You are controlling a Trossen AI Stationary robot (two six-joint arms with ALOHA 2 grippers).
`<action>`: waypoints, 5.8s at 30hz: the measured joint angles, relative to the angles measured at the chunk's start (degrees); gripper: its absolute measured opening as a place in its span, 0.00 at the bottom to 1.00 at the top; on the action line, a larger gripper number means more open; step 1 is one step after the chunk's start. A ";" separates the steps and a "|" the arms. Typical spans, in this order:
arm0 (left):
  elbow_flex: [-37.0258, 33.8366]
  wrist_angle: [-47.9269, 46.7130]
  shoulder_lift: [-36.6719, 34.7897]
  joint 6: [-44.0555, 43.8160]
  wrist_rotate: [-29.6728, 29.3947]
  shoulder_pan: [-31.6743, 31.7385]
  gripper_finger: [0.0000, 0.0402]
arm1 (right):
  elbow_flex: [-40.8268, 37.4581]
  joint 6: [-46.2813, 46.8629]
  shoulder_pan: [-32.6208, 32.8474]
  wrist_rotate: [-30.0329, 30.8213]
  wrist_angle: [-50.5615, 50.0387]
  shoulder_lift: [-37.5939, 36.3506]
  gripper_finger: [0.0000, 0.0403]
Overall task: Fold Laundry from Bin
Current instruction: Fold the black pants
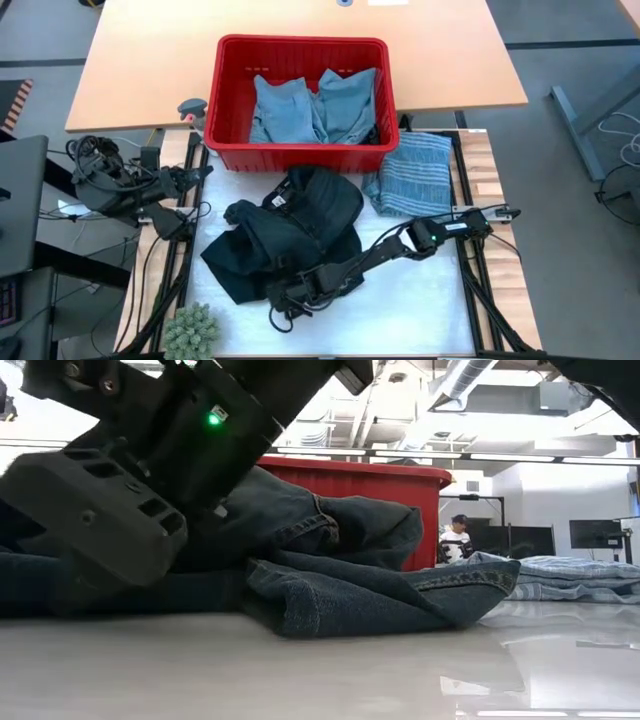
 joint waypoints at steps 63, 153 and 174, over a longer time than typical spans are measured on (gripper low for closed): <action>-0.02 -34.70 28.11 -15.50 36.16 1.03 0.22 | -1.53 77.96 24.35 -9.60 -66.78 -38.58 0.07; -44.33 12.71 20.33 -63.33 56.88 16.48 0.66 | -11.41 95.51 29.75 -9.33 -66.67 -38.51 0.08; -42.34 14.38 22.51 -60.66 48.89 16.26 0.04 | -11.41 100.94 27.70 -9.51 -66.76 -38.51 0.08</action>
